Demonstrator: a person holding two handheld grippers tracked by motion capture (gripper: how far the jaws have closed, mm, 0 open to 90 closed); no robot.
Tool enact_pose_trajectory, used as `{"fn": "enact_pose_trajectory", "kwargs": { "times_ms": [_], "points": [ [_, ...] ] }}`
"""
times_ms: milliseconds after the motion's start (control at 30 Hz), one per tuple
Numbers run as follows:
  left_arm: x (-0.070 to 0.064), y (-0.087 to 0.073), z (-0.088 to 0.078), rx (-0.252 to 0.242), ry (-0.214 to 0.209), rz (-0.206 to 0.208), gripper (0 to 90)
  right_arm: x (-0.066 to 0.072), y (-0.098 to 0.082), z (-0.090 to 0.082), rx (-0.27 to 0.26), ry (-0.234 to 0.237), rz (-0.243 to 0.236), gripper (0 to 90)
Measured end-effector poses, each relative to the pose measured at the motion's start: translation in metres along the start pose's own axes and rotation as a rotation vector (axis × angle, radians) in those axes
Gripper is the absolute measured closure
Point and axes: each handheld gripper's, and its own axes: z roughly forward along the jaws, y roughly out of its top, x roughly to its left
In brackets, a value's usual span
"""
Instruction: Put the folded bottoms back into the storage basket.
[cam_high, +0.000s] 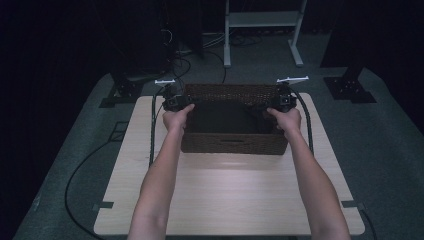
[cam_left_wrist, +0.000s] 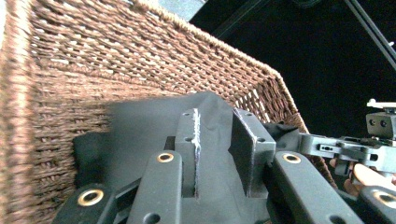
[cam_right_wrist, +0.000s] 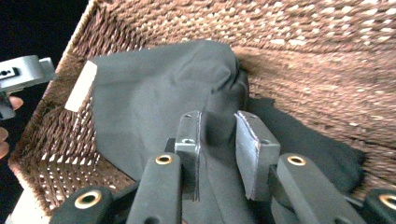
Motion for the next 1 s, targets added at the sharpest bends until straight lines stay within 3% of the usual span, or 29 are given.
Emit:
{"fn": "enact_pose_trajectory", "kwargs": {
  "times_ms": [167, 433, 867, 1000],
  "points": [
    [0.0, 0.002, -0.006, -0.007, -0.005, 0.0, 71.2, -0.002, 0.001, -0.005, -0.023, 0.022, 0.017, 70.4],
    [-0.001, 0.002, -0.01, -0.003, -0.02, 0.009, 70.1, 0.0, -0.001, -0.005, -0.022, 0.005, -0.001, 70.4],
    [-0.018, -0.005, -0.008, 0.021, -0.075, 0.045, 64.1, -0.007, -0.01, -0.018, -0.042, 0.092, 0.018, 63.1],
    [-0.02, -0.011, -0.009, 0.013, -0.106, 0.035, 59.7, -0.007, -0.016, -0.019, -0.044, 0.125, 0.011, 60.5]
  ]
}}
